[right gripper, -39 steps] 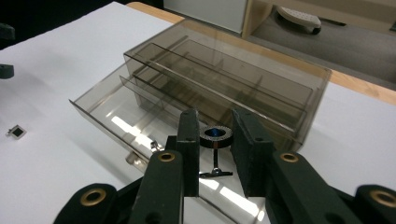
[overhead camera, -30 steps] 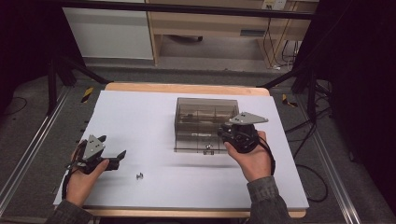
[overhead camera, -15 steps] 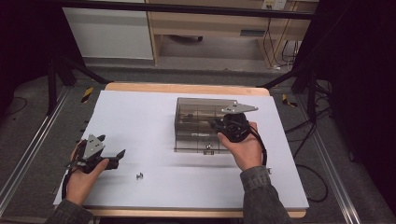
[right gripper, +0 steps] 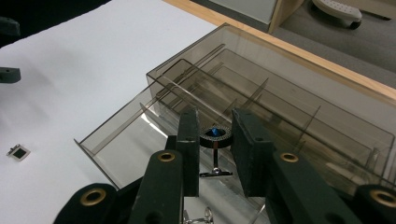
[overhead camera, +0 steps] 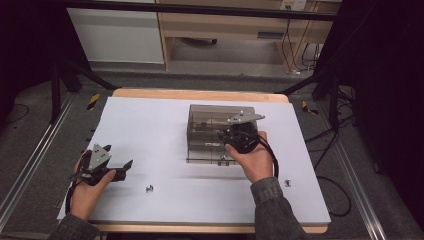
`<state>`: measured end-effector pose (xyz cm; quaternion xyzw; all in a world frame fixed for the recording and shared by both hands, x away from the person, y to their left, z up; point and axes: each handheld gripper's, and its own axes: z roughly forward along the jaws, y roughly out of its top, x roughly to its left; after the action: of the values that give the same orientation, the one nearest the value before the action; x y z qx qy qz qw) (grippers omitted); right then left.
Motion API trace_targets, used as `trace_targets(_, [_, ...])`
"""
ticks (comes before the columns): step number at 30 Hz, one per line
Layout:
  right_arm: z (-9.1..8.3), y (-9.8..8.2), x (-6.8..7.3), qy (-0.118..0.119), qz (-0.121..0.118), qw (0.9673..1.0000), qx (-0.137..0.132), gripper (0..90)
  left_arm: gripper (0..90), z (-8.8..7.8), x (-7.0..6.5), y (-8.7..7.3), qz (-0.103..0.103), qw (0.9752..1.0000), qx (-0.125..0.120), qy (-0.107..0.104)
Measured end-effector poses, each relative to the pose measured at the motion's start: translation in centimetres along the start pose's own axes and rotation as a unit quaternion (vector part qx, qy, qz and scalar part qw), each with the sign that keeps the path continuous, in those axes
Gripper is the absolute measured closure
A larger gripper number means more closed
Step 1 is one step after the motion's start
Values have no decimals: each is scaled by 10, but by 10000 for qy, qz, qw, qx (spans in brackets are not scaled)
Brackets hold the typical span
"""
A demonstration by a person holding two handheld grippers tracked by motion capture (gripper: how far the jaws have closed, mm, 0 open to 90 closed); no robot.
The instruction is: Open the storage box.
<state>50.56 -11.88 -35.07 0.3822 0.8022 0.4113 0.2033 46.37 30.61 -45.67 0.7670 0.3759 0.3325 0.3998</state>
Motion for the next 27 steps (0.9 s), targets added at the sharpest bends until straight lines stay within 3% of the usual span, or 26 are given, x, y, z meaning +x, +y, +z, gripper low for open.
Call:
trace_targets(9, [6,-9,4,75,8,9999,156,733,85,1,-2,0,31,10000,27,-42])
trace_targets(27, [17,-18,2,-26,-101,9978,654,733,85,3,-6,1,133,9998,75,-112])
